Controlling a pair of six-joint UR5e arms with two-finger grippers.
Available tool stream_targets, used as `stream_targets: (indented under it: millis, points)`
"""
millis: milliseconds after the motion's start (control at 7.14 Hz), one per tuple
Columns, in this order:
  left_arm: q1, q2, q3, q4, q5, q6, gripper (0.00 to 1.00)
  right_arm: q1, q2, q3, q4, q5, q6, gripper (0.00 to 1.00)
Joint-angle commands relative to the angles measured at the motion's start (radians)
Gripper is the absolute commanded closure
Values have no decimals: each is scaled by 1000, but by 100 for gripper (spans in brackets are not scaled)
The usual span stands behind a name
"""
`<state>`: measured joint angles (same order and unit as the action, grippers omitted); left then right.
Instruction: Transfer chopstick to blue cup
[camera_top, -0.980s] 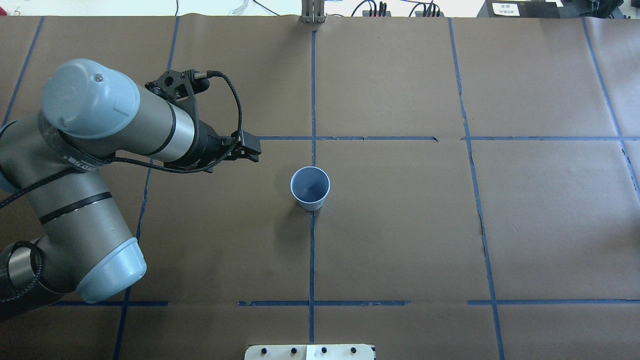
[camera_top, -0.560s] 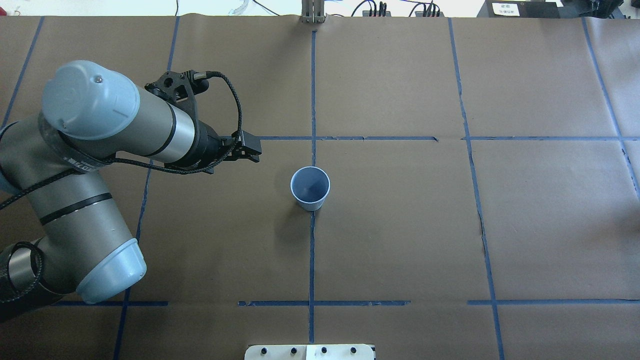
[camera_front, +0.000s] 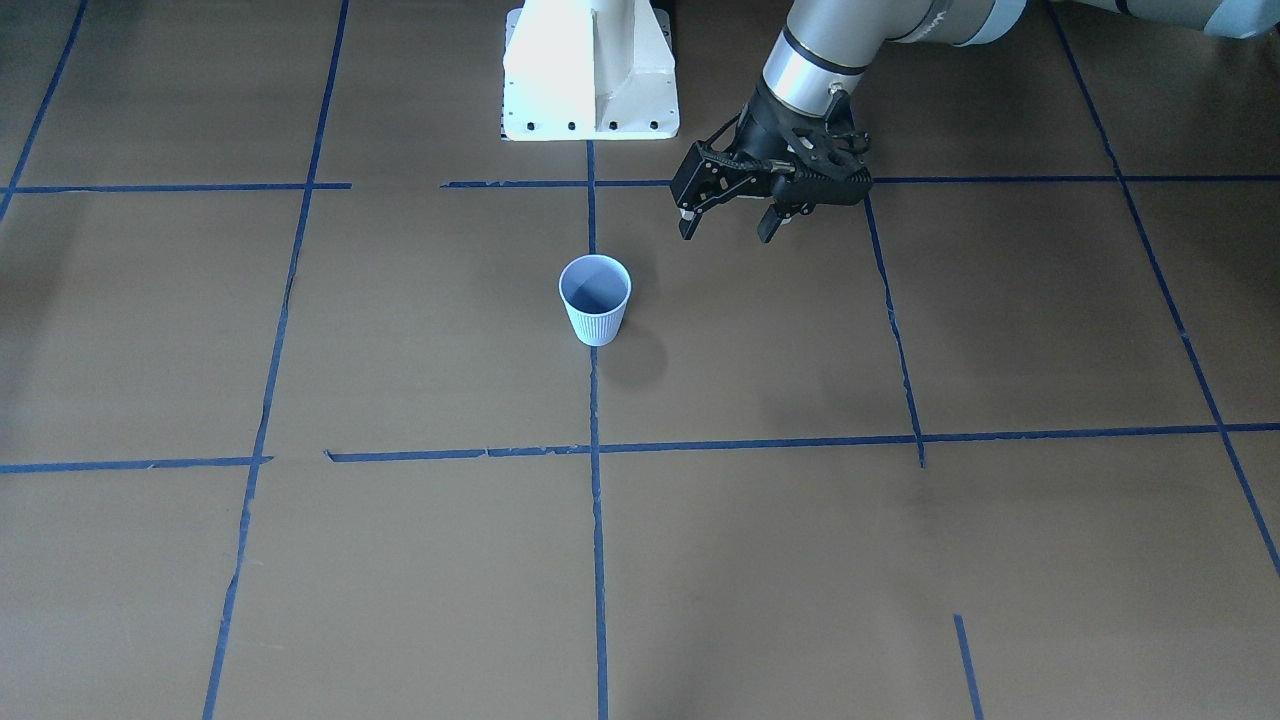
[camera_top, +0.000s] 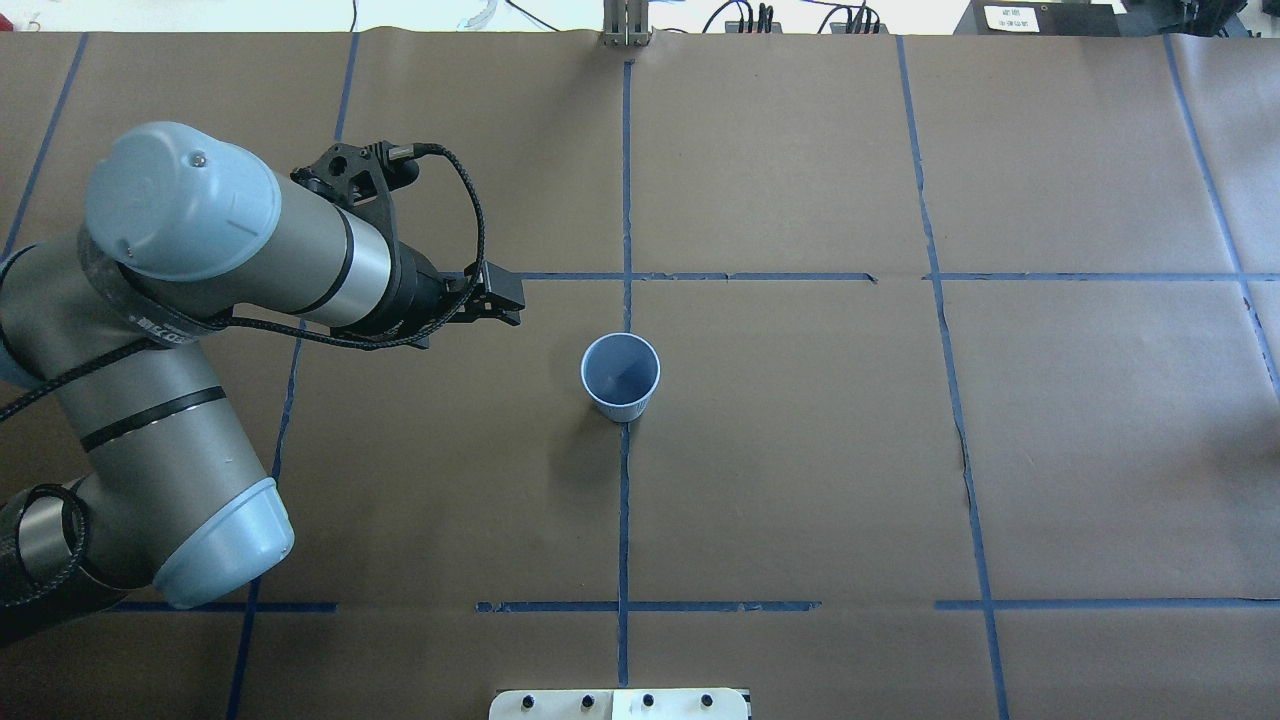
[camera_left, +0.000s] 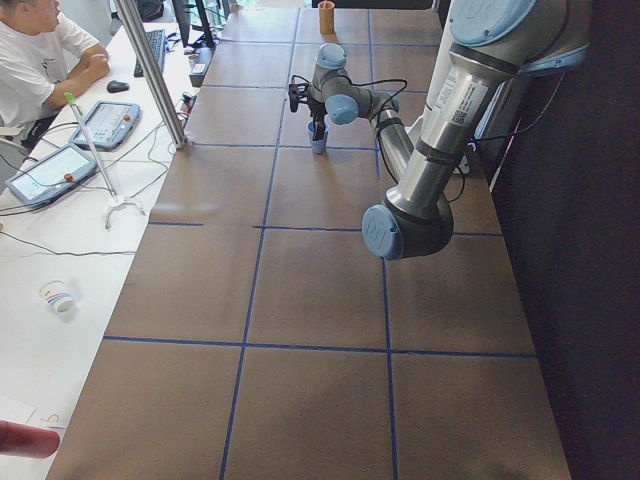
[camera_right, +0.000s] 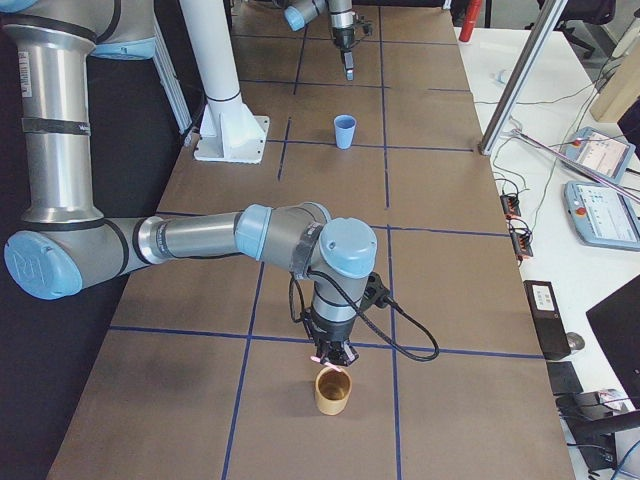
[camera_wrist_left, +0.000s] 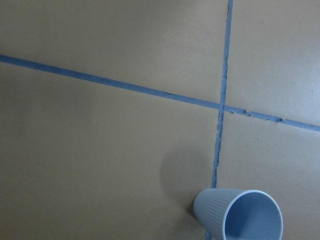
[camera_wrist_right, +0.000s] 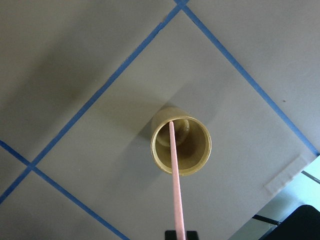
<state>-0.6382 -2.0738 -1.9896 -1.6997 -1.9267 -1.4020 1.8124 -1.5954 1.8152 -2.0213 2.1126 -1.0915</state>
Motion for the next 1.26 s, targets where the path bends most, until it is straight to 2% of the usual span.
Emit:
stream_targets:
  millis: [0, 140, 280, 560, 840, 1120]
  points:
    - [2, -5, -2, 0, 0, -21, 0, 21, 32, 126, -117, 3, 2, 100]
    - [2, -6, -2, 0, 0, -22, 0, 18, 47, 166, -172, 10, 2, 100]
    - [3, -5, 5, 0, 0, -20, 0, 18, 49, 180, -178, 15, 7, 100]
    - [2, 0, 11, -2, 0, -9, 0, -51, 71, 174, -178, 198, 40, 100]
    - [2, 1, 12, 0, 0, -11, 0, -219, 92, 237, -169, 335, 277, 100]
    - [0, 4, 17, 0, 2, -9, 0, -403, 208, 279, -174, 415, 637, 100]
